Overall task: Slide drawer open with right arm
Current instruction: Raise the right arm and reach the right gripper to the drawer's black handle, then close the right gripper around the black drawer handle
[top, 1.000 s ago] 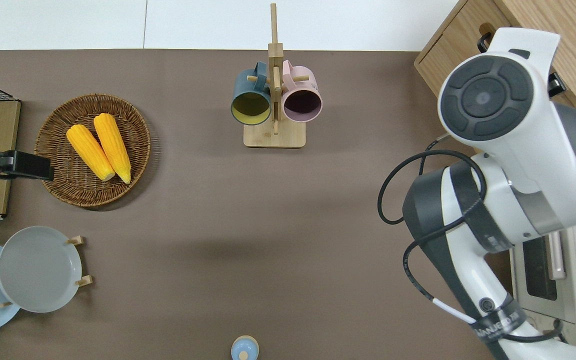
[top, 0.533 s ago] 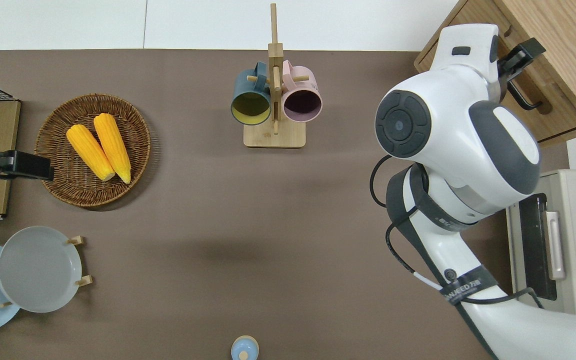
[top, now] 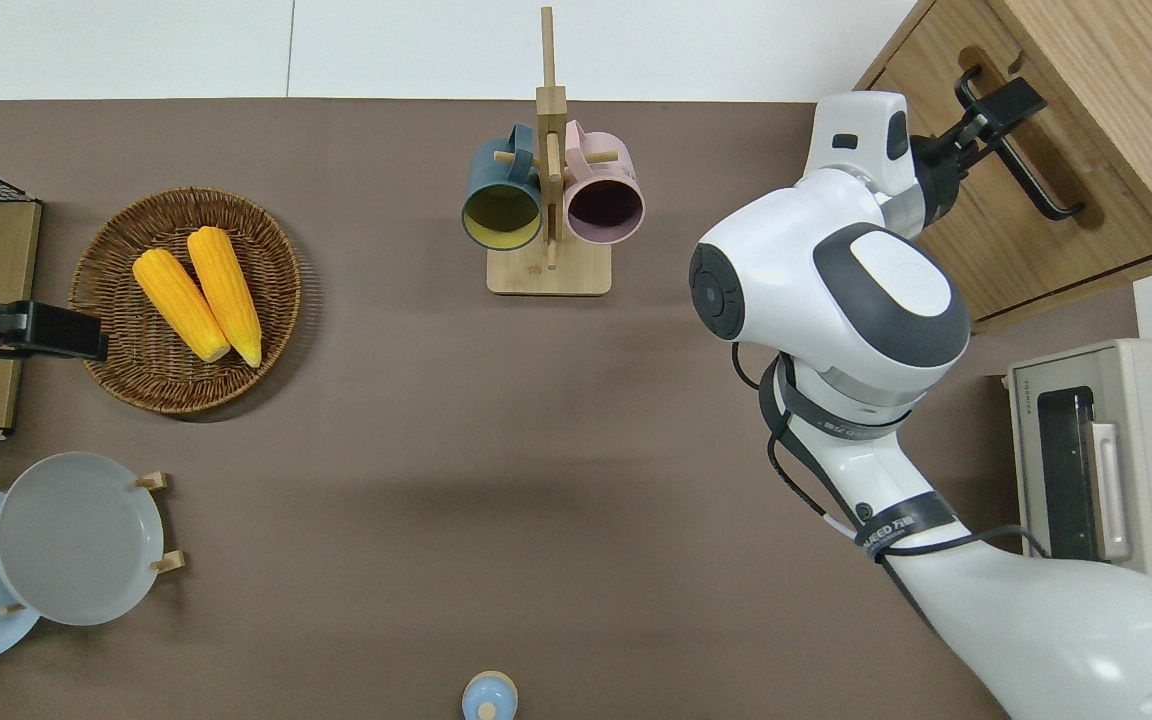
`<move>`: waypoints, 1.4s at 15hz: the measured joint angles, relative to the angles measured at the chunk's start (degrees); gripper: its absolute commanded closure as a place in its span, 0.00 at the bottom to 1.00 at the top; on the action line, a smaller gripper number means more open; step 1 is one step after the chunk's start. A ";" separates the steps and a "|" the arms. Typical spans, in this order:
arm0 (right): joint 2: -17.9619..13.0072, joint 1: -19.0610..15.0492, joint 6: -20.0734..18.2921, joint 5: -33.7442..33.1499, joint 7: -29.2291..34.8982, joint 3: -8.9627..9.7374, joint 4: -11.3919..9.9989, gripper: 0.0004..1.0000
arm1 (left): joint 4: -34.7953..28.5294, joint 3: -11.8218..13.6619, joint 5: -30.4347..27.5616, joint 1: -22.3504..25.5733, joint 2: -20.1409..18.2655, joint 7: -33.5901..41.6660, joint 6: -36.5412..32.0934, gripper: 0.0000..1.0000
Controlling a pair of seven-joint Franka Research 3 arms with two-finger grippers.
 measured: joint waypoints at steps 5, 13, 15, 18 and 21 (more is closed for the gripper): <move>1.89 0.00 0.00 -5.78 4.33 -0.05 -0.65 0.01 | 0.00 0.00 0.00 0.00 0.00 0.00 0.00 0.00; 4.13 -0.10 -0.90 -12.95 12.49 -0.40 -2.91 0.01 | 0.00 0.00 0.00 0.00 0.00 0.00 0.00 0.00; 4.29 -0.29 -1.08 -14.00 13.06 -0.51 -3.15 0.01 | 0.00 0.00 0.00 0.00 0.00 0.00 0.00 0.00; 4.74 -0.39 -2.88 -15.75 15.70 -0.65 -3.46 0.02 | 0.00 0.00 0.00 0.00 0.00 0.00 0.00 0.00; 5.42 -0.34 -4.12 -16.68 17.33 -0.61 -3.85 0.24 | 0.00 0.00 0.00 0.00 0.00 0.00 0.00 0.00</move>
